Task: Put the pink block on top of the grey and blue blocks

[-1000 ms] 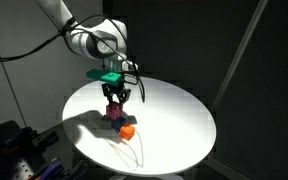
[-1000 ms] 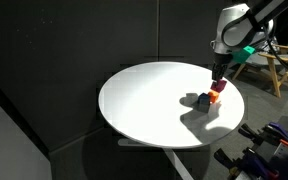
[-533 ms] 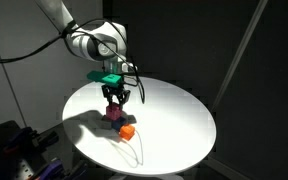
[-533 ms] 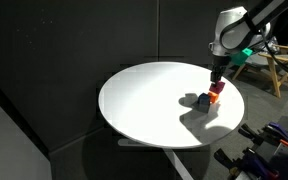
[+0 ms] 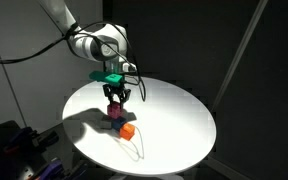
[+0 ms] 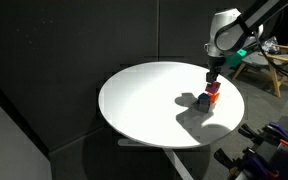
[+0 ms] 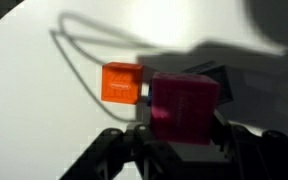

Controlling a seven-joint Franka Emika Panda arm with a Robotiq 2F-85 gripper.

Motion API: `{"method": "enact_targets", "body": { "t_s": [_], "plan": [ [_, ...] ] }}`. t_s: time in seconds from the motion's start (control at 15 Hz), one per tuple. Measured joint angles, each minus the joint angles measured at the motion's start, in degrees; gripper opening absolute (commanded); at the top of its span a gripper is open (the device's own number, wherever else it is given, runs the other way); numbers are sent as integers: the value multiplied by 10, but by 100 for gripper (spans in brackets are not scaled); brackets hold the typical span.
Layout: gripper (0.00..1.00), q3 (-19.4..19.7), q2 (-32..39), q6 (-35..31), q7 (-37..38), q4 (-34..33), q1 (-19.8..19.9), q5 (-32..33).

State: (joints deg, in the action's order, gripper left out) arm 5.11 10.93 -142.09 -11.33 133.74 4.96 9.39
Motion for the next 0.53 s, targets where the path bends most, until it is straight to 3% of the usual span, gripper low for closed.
{"method": "enact_targets", "body": {
  "t_s": [0.53],
  "plan": [
    [31, -1, 39, 0, 9, -26, -6, 0]
  ]
}}
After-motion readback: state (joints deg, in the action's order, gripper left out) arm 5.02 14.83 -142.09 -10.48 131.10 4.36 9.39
